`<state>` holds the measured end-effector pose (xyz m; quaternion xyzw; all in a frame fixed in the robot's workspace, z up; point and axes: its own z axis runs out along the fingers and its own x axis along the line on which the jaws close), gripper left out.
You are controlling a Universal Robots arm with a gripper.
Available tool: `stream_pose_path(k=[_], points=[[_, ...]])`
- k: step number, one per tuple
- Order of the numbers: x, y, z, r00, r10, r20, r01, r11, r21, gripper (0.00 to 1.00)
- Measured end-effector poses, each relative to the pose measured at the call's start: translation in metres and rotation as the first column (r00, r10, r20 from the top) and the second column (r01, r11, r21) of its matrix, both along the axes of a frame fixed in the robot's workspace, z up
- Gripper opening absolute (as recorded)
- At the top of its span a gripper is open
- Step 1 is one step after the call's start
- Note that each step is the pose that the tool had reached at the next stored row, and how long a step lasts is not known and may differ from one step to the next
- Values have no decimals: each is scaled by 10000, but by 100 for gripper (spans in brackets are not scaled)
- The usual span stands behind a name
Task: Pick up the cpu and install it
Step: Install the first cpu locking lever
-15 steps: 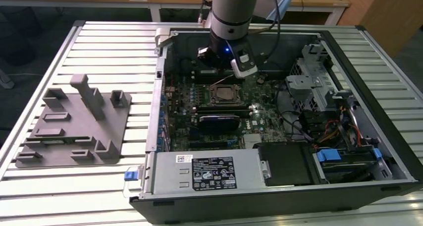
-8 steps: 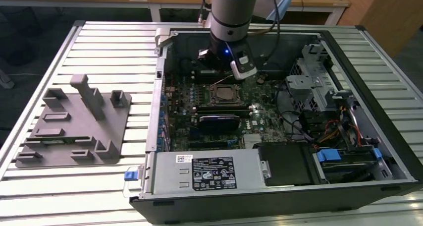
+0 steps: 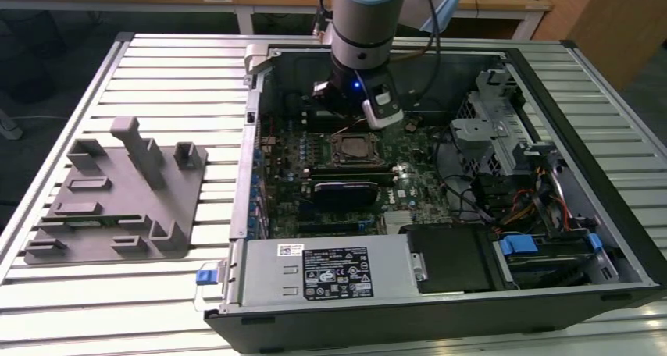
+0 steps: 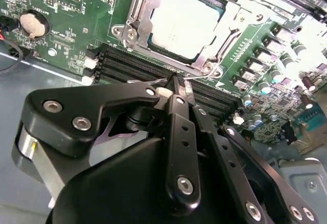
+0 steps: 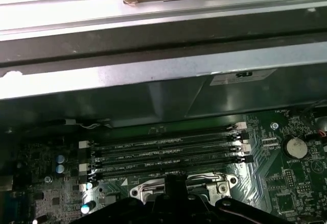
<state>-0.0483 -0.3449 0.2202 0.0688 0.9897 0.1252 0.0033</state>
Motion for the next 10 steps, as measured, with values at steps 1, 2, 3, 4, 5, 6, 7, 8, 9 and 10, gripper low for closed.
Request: stream_pose_path(k=[1, 2, 3, 4, 5, 6, 7, 8, 9, 10], points=[[0, 3, -9, 10000, -4, -1, 4, 10000, -6, 11], [0, 9, -15, 10000, -6, -3, 6, 10000, -11, 11], [1, 16, -20, 10000, -5, -6, 5, 10000, -12, 11], [2, 24, -25, 10000, -6, -9, 6, 10000, -11, 11], [2, 33, -29, 10000, -6, -10, 6, 10000, -10, 11], [2, 43, -33, 10000, -6, -11, 6, 10000, -11, 11], [2, 54, -37, 10000, -5, -13, 5, 10000, -16, 11], [3, 65, -41, 10000, -6, -13, 6, 10000, -23, 11], [4, 74, -46, 10000, -7, -14, 7, 10000, -30, 11], [7, 80, -50, 10000, -7, -15, 7, 10000, -38, 11]])
